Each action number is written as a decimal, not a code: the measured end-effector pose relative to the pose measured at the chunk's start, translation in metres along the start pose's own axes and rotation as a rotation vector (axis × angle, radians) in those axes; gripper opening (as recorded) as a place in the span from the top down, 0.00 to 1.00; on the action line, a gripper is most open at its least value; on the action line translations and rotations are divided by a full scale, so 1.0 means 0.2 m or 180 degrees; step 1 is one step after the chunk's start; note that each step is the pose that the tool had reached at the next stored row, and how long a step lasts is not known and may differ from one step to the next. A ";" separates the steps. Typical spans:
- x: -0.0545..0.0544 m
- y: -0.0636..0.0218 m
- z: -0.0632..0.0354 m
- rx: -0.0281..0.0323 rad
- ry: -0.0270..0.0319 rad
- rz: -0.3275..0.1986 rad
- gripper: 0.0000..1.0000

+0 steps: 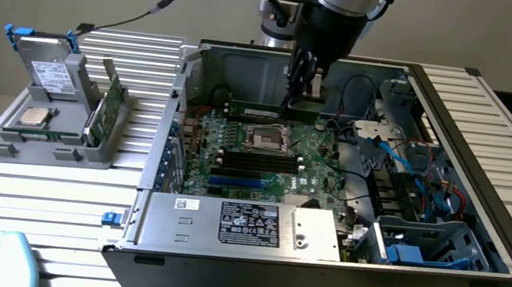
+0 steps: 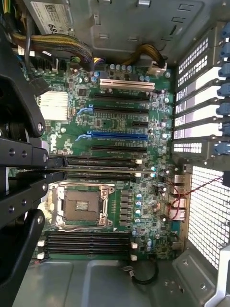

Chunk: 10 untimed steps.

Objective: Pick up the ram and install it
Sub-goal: 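Insert the ram into the slot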

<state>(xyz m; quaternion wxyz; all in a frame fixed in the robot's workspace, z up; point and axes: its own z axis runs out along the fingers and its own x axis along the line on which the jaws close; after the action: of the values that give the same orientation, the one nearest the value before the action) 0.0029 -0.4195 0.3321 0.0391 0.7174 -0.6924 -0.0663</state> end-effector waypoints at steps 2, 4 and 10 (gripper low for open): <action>0.00 -0.003 0.018 0.0000 -0.0001 0.0005 0.87; 0.00 -0.004 0.036 0.0000 -0.0001 0.0007 0.87; 0.00 -0.007 0.092 0.0001 -0.0002 0.0013 0.87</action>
<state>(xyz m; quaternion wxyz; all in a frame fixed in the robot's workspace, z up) 0.0015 -0.4195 0.3138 0.0389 0.7159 -0.6939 -0.0664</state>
